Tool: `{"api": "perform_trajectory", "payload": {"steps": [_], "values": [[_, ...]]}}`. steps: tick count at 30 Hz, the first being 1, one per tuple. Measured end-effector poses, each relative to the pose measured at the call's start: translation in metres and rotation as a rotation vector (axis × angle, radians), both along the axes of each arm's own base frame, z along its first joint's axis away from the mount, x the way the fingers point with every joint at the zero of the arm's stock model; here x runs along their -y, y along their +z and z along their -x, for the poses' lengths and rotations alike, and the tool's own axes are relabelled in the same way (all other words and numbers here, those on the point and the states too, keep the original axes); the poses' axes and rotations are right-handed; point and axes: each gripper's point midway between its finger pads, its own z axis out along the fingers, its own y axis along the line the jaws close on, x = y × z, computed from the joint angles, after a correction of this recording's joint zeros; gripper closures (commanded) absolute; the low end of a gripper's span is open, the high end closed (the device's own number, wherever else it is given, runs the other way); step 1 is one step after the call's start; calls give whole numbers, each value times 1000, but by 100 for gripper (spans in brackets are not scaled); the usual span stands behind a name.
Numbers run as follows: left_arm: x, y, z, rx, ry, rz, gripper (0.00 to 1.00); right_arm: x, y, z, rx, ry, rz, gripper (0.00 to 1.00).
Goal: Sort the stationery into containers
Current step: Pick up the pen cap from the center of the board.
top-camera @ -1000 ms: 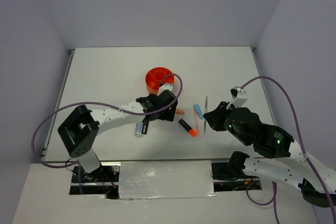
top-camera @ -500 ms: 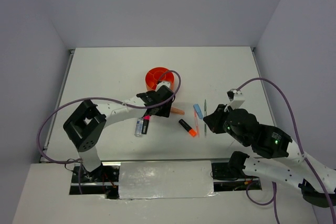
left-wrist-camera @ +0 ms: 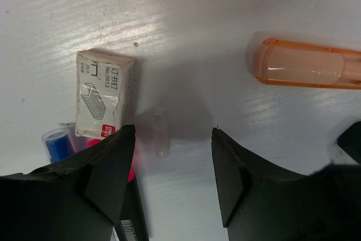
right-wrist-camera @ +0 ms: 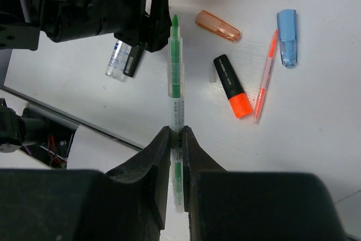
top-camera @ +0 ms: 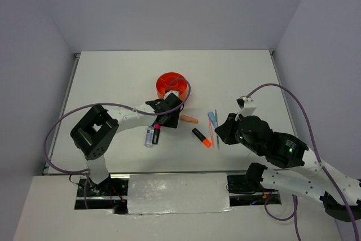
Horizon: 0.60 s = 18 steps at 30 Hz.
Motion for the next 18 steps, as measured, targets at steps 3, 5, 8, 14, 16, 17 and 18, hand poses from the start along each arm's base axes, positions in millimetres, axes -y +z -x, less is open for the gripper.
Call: {"api": "perform_trajectory", "payload": {"steps": [3, 5, 8, 14, 16, 17, 18], "values": [[-3, -8, 3, -19, 0, -3, 34, -3, 2, 0, 2, 11, -10, 100], [-3, -9, 5, -25, -1, 1, 36, -4, 2, 1, 3, 16, -12, 100], [0, -9, 3, -20, -3, 11, 41, -6, 0, 1, -2, 27, -10, 100], [2, -10, 1, -14, 0, 18, 58, -9, -3, 2, -10, 42, 3, 100], [2, -10, 1, -14, 4, 18, 60, -9, -3, 2, -11, 45, 4, 100], [2, -10, 1, -14, 6, 20, 64, -9, -3, 2, -12, 47, 5, 100], [2, -10, 1, -14, 10, 22, 66, -10, -3, 3, -13, 49, 6, 100]]}}
